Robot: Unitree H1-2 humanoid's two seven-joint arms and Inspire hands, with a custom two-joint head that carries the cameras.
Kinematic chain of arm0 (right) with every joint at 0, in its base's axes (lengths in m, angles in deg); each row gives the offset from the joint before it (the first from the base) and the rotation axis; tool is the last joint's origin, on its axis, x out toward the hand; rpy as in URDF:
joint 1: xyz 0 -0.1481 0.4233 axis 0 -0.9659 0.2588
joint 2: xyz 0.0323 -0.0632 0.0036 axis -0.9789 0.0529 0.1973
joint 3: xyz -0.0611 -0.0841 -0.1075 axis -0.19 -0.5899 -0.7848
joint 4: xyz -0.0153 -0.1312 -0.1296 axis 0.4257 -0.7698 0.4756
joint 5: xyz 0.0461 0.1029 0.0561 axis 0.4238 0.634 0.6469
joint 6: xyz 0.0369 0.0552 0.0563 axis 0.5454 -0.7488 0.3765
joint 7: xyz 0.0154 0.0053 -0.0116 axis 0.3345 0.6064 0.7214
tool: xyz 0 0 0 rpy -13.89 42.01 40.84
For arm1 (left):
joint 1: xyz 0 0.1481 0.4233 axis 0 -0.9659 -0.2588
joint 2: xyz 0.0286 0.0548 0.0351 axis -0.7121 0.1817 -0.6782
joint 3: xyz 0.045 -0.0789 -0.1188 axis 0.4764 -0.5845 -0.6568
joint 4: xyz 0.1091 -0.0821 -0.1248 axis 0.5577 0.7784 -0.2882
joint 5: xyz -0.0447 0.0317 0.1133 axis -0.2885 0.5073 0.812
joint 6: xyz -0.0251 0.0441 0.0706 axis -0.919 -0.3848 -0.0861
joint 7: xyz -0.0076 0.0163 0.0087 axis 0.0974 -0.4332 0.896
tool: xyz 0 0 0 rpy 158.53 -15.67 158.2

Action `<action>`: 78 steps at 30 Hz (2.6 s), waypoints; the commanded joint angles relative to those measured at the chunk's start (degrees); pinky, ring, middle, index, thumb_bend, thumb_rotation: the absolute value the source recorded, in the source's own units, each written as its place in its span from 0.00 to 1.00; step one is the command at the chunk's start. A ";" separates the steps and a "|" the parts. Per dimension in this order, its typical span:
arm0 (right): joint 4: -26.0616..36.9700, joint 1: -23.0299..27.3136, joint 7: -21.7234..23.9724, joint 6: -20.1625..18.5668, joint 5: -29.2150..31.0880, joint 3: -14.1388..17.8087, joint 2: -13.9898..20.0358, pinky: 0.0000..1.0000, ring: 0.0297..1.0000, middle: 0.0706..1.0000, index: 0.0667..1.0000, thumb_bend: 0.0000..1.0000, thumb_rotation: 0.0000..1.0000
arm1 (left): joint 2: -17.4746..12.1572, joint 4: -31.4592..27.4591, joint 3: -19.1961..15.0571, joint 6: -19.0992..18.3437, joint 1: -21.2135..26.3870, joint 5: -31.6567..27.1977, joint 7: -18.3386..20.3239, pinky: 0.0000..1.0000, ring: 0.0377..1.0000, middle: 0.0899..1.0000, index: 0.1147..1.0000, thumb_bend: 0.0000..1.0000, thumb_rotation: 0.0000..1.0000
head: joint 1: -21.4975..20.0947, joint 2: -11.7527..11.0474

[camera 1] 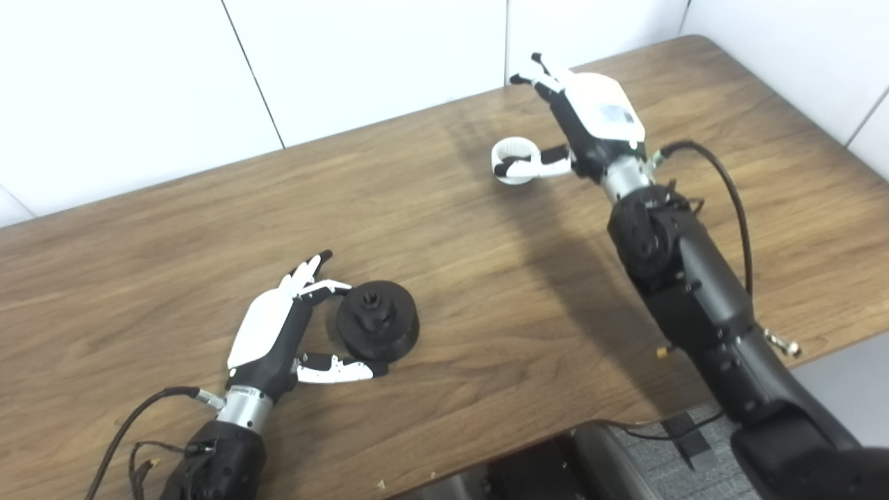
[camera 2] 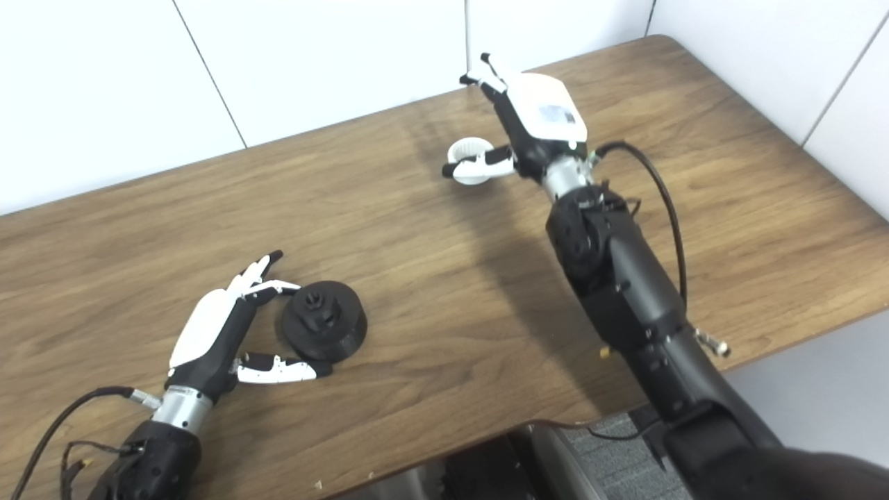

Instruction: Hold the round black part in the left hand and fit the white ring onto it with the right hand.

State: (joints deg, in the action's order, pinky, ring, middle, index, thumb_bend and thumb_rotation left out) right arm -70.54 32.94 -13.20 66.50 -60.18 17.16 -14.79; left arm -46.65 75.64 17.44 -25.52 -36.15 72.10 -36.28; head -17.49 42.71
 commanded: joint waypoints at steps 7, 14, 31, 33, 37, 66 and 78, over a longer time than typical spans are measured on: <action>-7.24 8.48 3.60 -3.90 -2.55 -2.91 3.75 0.87 0.97 1.00 0.86 0.93 0.48 | -0.74 -1.05 -1.09 -0.45 0.53 1.12 0.37 1.00 1.00 1.00 0.57 0.96 0.34 | 0.86 0.34; -14.37 11.92 8.63 -4.81 -0.91 -6.44 5.39 0.86 0.99 1.00 0.89 1.00 0.59 | -0.54 -1.32 -1.24 -0.26 0.41 1.01 0.34 1.00 1.00 1.00 0.57 0.96 0.34 | 1.70 0.65; -18.65 12.48 9.74 -4.29 2.22 -10.38 4.91 0.91 0.99 1.00 0.80 1.00 0.57 | -0.18 -2.50 -1.61 -1.30 0.38 1.32 1.39 1.00 1.00 1.00 0.57 0.96 0.35 | 3.07 1.46; -18.42 12.15 8.75 -4.03 2.23 -10.57 4.59 0.92 0.99 1.00 0.77 1.00 0.53 | -0.19 -2.64 -1.77 -1.56 0.38 1.21 1.62 1.00 1.00 1.00 0.57 0.96 0.35 | 3.11 1.44; -18.16 11.39 4.77 -2.99 2.38 -10.58 3.81 0.89 0.95 0.98 0.69 0.89 0.39 | -0.21 -2.79 -1.99 -1.69 0.36 1.18 1.74 1.00 1.00 1.00 0.57 0.97 0.35 | 3.23 1.56; -17.40 10.34 -1.18 -0.76 4.63 -10.37 3.98 0.92 0.89 0.91 0.46 0.52 0.16 | 0.14 -3.74 -2.37 -2.08 -0.10 1.70 2.09 1.00 1.00 1.00 0.57 0.95 0.35 | 4.30 2.34; -16.73 10.31 -0.74 -1.13 4.52 -10.27 4.47 0.88 0.89 0.91 0.46 0.52 0.16 | 0.05 -3.92 -2.55 -2.27 0.21 1.63 2.50 1.00 1.00 1.00 0.57 0.96 0.37 | 4.61 2.69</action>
State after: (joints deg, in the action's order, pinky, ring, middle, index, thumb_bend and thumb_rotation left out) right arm -88.65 41.57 -13.36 65.60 -55.21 6.19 -11.90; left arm -46.11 73.11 15.46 -27.98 -37.25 73.32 -33.66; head -12.92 45.35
